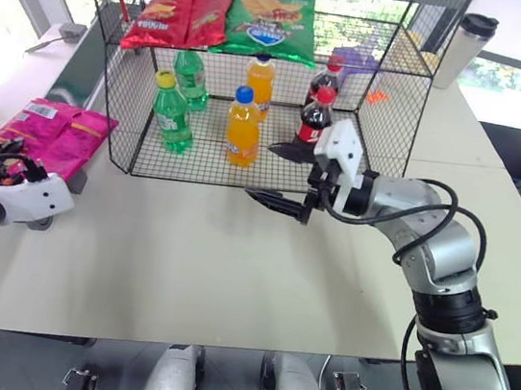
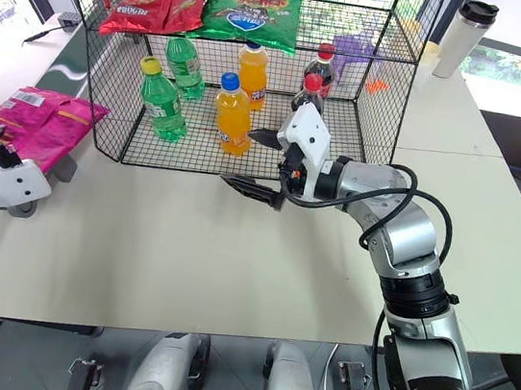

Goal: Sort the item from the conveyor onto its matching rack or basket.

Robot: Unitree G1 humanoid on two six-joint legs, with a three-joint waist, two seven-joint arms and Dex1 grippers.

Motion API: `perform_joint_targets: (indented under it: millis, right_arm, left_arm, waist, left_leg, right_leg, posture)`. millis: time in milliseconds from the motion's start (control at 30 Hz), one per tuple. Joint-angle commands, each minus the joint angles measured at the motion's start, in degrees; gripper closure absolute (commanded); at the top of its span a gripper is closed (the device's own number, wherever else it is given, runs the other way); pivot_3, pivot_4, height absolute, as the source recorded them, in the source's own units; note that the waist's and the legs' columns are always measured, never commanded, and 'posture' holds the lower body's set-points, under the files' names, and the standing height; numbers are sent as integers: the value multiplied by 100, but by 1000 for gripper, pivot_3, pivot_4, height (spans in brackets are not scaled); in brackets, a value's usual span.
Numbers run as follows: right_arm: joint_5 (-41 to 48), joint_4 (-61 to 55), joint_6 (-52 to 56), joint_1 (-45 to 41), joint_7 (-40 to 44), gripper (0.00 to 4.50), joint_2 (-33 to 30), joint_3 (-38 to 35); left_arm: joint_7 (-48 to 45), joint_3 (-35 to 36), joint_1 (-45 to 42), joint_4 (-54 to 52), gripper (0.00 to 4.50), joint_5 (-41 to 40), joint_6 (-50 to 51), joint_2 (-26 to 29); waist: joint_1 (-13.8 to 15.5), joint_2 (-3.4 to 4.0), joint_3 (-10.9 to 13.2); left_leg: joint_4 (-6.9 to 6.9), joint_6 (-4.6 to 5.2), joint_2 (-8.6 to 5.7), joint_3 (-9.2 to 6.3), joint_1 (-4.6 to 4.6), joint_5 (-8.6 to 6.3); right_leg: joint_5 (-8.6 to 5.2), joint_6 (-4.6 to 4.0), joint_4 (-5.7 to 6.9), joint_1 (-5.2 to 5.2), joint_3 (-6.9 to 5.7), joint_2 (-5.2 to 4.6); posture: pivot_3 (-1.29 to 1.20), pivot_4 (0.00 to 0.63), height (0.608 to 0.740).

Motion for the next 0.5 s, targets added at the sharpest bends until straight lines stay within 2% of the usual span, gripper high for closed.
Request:
perform_joint_targets:
  millis: [33, 100, 133, 233, 367, 500]
  right_arm:
    - [4, -218, -128, 3, -42, 0, 5, -167]
    - [-12, -199, -156, 16, -60, 0, 15, -168]
    - [-14, -186, -168, 19, -66, 0, 20, -170]
    - [-18, -163, -198, 35, -98, 0, 41, -187]
    - [32, -118, -208, 31, -109, 0, 41, -297]
    - [283, 21, -94, -67, 7, 0, -91, -688]
  left_arm:
    - [-24, 66, -44, -56, 3486, -41, -9, 29]
    - [-66, 75, -40, -65, 4382, -49, 9, 38]
    - [-111, 77, -40, -77, 4477, -51, 32, 52]
    - [-244, 192, -43, -157, 4477, -149, 146, 47]
    - [-625, 688, -278, -547, 4477, -827, 735, -204]
    - [-1735, 1922, -1338, -1400, 4477, -2297, 2679, -158]
  waist:
    - [-1, 0, 0]
    - [-1, 0, 0]
    - [-1, 0, 0]
    - [1, 0, 0]
    - [8, -1, 0]
    - [12, -19, -2]
  left_leg:
    - [0, 0, 0, 0, 0, 0]
    - [1, 0, 0, 0, 0, 0]
    - [1, 0, 0, 1, 0, 0]
    - [1, 0, 0, 0, 0, 0]
    - [2, 0, 0, 0, 0, 0]
    - [14, 0, -1, -8, -3, 0]
  right_leg:
    - [0, 0, 0, 0, 0, 0]
    - [0, 0, 0, 0, 0, 0]
    - [0, 1, 0, 0, 0, 0]
    - [1, 1, 1, 0, 0, 0]
    - [1, 1, 1, 0, 0, 0]
    - [6, 10, 9, 3, -4, 2]
  posture:
    - [0, 150, 740]
    - [0, 150, 740]
    - [0, 150, 740]
    - [0, 150, 740]
    - [0, 150, 740]
    - [0, 150, 740]
